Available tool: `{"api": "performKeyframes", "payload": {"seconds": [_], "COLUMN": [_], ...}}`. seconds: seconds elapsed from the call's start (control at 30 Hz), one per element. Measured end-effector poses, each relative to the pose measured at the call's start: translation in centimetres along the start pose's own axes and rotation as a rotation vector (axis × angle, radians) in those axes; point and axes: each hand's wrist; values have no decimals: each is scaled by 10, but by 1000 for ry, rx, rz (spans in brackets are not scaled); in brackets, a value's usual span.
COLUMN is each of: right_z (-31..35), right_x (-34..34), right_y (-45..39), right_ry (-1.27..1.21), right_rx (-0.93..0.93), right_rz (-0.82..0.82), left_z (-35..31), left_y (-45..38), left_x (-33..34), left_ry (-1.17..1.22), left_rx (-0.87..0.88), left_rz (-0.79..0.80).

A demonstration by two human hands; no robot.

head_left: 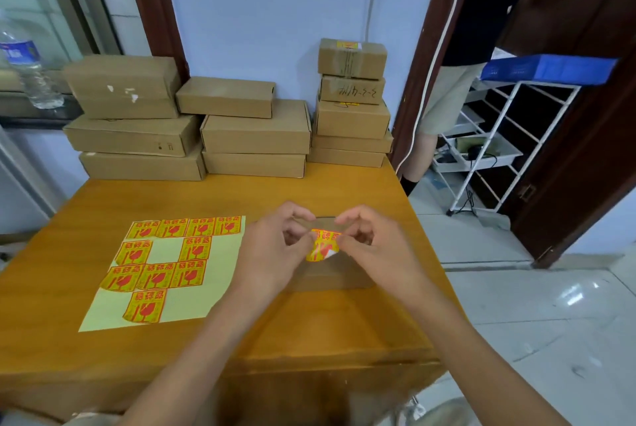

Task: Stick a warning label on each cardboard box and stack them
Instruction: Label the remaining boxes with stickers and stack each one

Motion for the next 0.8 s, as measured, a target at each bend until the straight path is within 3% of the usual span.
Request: {"api": "performKeyframes", "payload": {"seconds": [0.63,0.8], "right_z": [-26,-24], "right_x": [10,14], "right_y": [-52,-55], "right_ry": [279,344], "right_rx": [97,105], "right_rz": [37,42], "left_z": [22,25], "left_y": [-20,-21], "left_x": [16,19], "left_ry": [-312,-397], "left_rx": [-4,86], "left_rz": [-15,-38]}}
Point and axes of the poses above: each hand's wrist, its own y-axis away from the middle knuckle, its own x-axis out of the palm, z = x × y, and after that the axes turned 6 degrees about -y, right-handed
